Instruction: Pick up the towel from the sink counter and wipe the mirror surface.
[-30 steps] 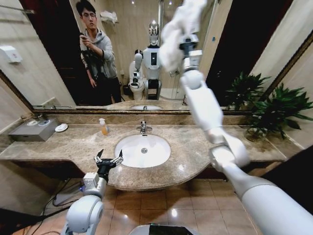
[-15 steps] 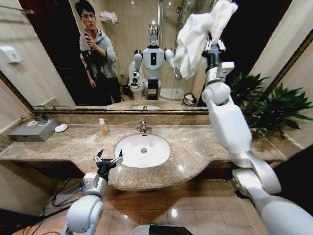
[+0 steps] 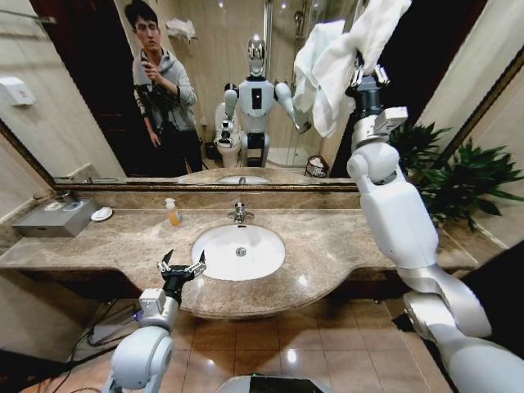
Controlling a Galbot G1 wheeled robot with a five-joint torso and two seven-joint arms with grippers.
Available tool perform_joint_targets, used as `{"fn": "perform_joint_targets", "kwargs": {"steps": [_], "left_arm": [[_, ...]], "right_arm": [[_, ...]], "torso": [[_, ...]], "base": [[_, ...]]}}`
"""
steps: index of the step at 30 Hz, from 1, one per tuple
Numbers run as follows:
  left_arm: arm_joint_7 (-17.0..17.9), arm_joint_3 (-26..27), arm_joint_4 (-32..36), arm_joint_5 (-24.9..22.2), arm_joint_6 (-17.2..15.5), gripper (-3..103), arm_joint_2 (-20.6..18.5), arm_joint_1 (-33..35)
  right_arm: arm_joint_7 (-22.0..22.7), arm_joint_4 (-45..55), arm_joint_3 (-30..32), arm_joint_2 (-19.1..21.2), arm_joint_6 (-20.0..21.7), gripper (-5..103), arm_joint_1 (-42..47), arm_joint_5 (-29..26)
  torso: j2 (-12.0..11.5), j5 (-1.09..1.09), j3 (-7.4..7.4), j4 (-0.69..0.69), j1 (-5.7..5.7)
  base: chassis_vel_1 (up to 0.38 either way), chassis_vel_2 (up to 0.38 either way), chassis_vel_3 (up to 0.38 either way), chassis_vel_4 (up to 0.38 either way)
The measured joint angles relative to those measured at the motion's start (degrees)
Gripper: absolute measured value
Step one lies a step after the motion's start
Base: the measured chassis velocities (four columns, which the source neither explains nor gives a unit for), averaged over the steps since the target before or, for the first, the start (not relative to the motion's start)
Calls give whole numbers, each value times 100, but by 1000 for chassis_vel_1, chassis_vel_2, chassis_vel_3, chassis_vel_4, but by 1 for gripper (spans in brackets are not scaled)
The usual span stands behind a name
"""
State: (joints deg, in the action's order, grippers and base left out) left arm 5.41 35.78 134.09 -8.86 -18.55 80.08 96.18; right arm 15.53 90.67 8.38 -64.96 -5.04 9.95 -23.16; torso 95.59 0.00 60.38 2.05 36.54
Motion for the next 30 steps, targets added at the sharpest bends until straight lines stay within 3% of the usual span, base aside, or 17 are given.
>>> {"fn": "perform_joint_targets", "kwargs": {"steps": [18, 23, 26, 27, 30], "left_arm": [[1, 1, 0, 0, 0, 100, 0, 1], [-1, -1, 0, 0, 0, 100, 1, 1], [-1, -2, 0, 0, 0, 100, 1, 0], [-1, -2, 0, 0, 0, 100, 1, 0], [0, 0, 0, 0, 0, 100, 0, 0]], "right_arm": [[-272, -610, -244, -393, -199, 9, -378, 13], [-423, -1474, -368, -903, -393, 9, -1013, 283], [-376, -2192, -260, -1519, -538, 9, -1544, 859], [-376, -2192, -260, -1519, -538, 9, -1544, 859], [-245, -2914, 77, -2122, -645, 9, -1982, 1595]], "torso": [[0, 2, 0, 3, -1], [0, -1, 1, -6, 1], [-1, -1, 1, -1, 2], [-1, -1, 1, -1, 2], [0, 6, -1, 4, -3]], "base": [[136, 119, -123, -129], [-48, -51, 39, 17], [-34, -37, 13, 11], [0, 0, 0, 0], [0, 0, 0, 0]]}}
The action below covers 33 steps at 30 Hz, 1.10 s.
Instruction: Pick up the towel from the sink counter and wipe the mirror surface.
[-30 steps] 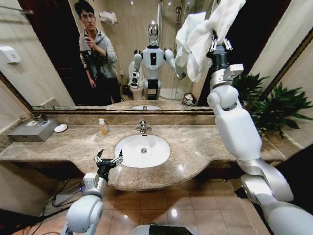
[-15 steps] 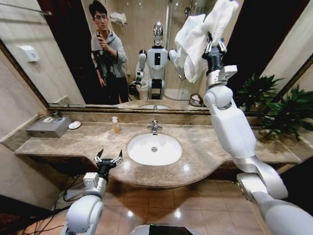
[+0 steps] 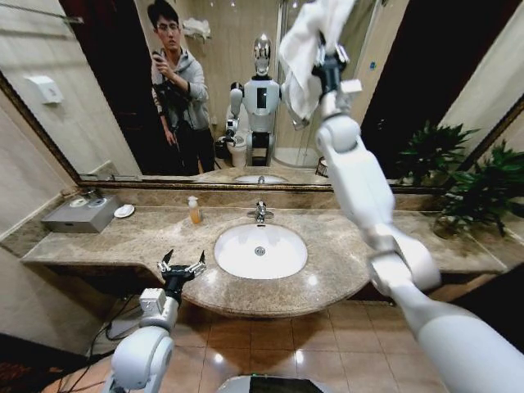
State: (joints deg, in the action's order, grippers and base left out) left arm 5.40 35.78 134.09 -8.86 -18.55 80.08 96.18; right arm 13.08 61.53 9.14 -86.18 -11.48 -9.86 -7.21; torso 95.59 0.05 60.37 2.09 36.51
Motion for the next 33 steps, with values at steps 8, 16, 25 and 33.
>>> {"fn": "perform_joint_targets", "kwargs": {"steps": [8, 16, 25, 33], "left_arm": [[0, 0, 0, 0, 0, 100, 0, 1], [0, 0, 0, 0, 0, 100, 0, 0], [0, 0, 0, 0, 0, 100, 0, 0], [0, 0, 0, 0, 0, 100, 0, 0]], "right_arm": [[-72, -803, -3, -614, -65, 9, -280, 695], [-537, -1563, -318, -630, -489, 9, -352, 1119], [-431, -1649, -291, -614, -462, 9, -361, 1257], [200, -990, 422, -605, -122, 9, -210, 1574]], "torso": [[0, 0, 0, 0, -1], [-1, -5, 1, -5, 2], [0, -4, 1, -2, 1], [0, -6, 1, -5, 1]], "base": [[0, 0, 0, 0], [0, 0, 0, 0], [0, 0, 0, 0], [0, 0, 0, 0]]}}
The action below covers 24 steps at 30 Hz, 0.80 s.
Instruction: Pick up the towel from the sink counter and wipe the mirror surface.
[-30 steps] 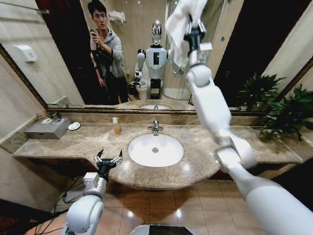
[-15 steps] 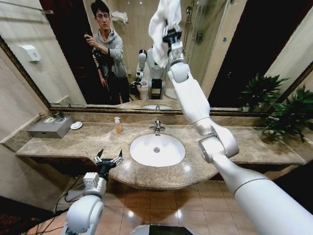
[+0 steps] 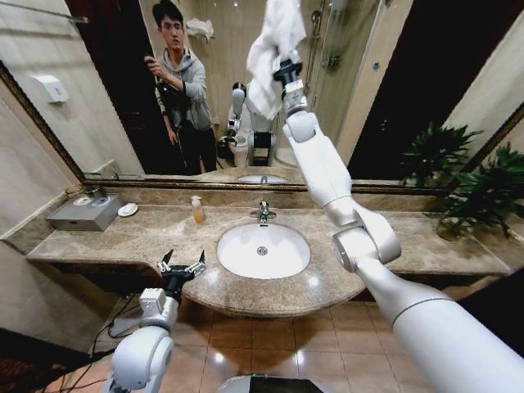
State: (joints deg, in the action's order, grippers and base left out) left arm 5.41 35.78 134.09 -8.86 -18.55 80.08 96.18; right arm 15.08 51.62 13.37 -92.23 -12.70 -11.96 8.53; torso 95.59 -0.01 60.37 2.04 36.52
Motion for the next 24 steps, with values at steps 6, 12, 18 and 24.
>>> {"fn": "perform_joint_targets", "kwargs": {"steps": [6, 12, 18, 24], "left_arm": [[0, 0, 0, 0, 0, 100, -1, 1], [0, 0, 0, 0, 0, 100, 0, 0], [0, 0, 0, 0, 0, 100, 0, 0], [0, 0, 0, 0, 0, 100, 0, 0]], "right_arm": [[-47, 193, 146, 112, 76, 9, 98, -239], [-266, 353, -70, 12, 51, 9, 304, -489], [-266, 379, -36, 12, 43, 9, 328, -471], [-265, 381, 85, 12, 33, 9, 380, -385]], "torso": [[0, -1, 0, -3, 0], [0, 3, 0, 5, 0], [0, 1, 0, -1, 0], [0, -1, 0, -1, 0]], "base": [[0, 0, 0, 0], [0, 0, 0, 0], [0, 0, 0, 0], [68, 65, -79, -67]]}}
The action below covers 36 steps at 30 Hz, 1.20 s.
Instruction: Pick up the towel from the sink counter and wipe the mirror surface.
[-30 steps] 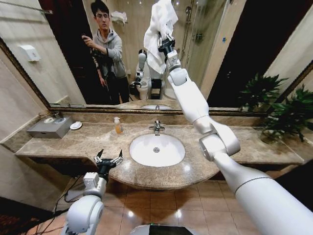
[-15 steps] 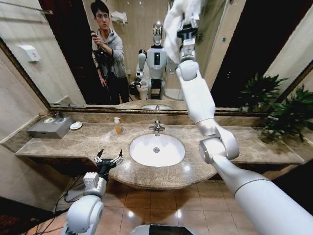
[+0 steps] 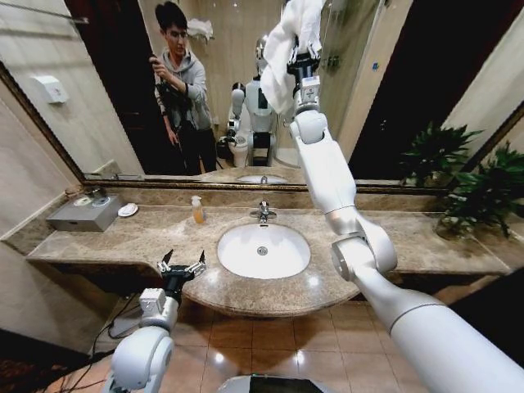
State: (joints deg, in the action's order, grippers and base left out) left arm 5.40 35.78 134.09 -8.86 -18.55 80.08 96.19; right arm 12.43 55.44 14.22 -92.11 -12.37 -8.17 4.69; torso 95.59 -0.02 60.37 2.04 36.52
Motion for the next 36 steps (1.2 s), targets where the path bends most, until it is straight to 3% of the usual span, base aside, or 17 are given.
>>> {"fn": "perform_joint_targets", "kwargs": {"steps": [11, 19, 23, 24, 31, 36], "left_arm": [[1, 3, 0, 0, 0, 100, -2, 0], [0, 0, 0, 0, 0, 100, 1, 0], [0, 0, 0, 0, 0, 100, 0, 0], [0, 0, 0, 0, 0, 100, 0, 0], [0, 1, 0, 0, 0, 100, -1, 0], [0, 1, 0, 0, 0, 100, -1, 0]], "right_arm": [[-273, -77, -5, -13, -197, 9, 43, -146], [368, -218, 575, -1, 86, 9, -86, 335], [364, -272, 539, -1, 151, 9, -77, 373], [254, -274, 422, -2, 124, 9, -45, 336], [-523, -237, -502, -8, -337, 9, 111, -33], [-1120, -306, -1007, -7, -674, 9, 161, -291]], "torso": [[1, 7, 0, 10, -1], [1, -4, 0, -9, 1], [1, 1, 0, -1, 0], [1, 2, 0, 4, 0], [0, 5, 0, 7, 0], [1, 3, 0, 2, 0]], "base": [[126, 143, -116, -114], [-43, -30, 11, 19], [-17, -8, -7, 3], [0, 0, 0, 0], [0, 0, 0, 0], [0, 0, 0, 0]]}}
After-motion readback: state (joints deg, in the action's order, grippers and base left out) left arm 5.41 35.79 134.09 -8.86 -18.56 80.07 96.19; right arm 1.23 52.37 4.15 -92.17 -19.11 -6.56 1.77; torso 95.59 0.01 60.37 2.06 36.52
